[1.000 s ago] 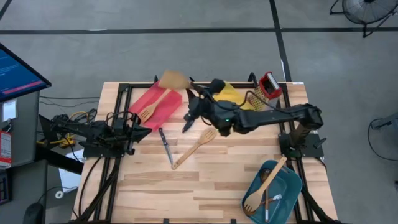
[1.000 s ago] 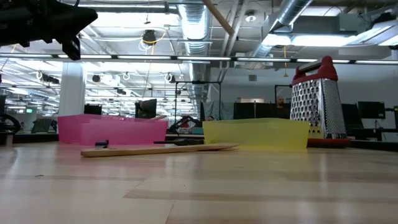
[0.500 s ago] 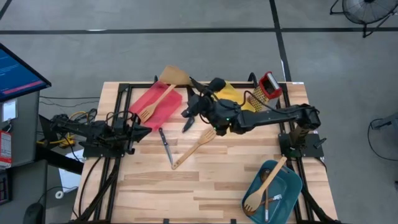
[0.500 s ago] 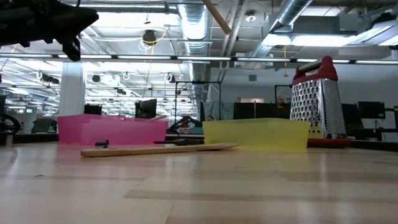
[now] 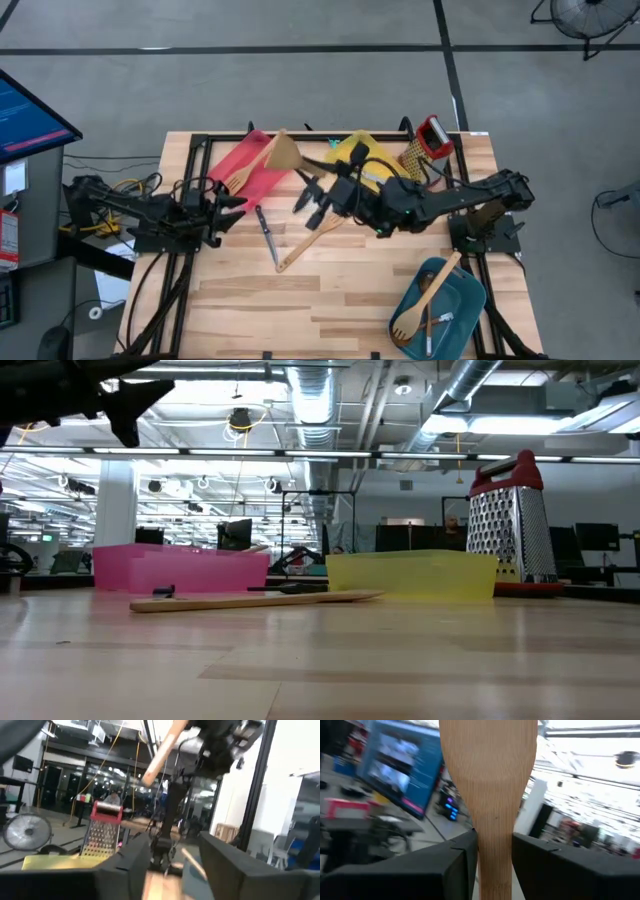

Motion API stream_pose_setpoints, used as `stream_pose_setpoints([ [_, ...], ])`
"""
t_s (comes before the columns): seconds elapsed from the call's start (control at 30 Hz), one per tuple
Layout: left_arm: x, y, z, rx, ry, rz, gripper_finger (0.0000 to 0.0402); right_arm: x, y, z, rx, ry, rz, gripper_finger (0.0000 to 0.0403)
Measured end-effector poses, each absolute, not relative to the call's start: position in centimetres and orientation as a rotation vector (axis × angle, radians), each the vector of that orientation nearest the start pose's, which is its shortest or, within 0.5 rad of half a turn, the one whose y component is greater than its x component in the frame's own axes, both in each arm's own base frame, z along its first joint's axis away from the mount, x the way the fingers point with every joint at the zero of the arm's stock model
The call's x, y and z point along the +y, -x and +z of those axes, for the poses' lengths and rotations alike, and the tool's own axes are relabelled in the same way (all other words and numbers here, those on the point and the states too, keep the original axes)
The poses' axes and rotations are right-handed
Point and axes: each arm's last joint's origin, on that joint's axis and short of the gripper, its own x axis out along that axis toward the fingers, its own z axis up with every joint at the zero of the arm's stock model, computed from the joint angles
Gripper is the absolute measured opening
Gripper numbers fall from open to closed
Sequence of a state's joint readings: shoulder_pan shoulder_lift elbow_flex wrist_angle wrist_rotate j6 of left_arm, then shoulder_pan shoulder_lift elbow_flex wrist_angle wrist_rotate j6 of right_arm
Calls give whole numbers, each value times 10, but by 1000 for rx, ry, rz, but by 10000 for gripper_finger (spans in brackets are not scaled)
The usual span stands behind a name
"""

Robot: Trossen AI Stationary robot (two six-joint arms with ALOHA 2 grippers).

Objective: Pick & Place Kitchen Items
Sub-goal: Put the wooden spatula into the red bin

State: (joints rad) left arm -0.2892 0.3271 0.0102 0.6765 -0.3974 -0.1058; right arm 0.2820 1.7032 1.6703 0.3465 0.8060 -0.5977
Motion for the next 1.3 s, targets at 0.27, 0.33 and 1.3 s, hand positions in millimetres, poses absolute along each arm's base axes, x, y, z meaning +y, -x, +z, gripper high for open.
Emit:
stream_pose_setpoints([
  [0.27, -31, -148, 237, -224, 111, 132, 254, 102, -378, 437, -114, 347, -483, 98],
  [0.33, -35, -161, 249, -209, 52, 139, 265, 102, -379, 434, -99, 319, -471, 98],
  [1.3, -32, -231, 303, -335, -96, -101, 278, 107, -393, 419, -112, 258, -214, 98],
])
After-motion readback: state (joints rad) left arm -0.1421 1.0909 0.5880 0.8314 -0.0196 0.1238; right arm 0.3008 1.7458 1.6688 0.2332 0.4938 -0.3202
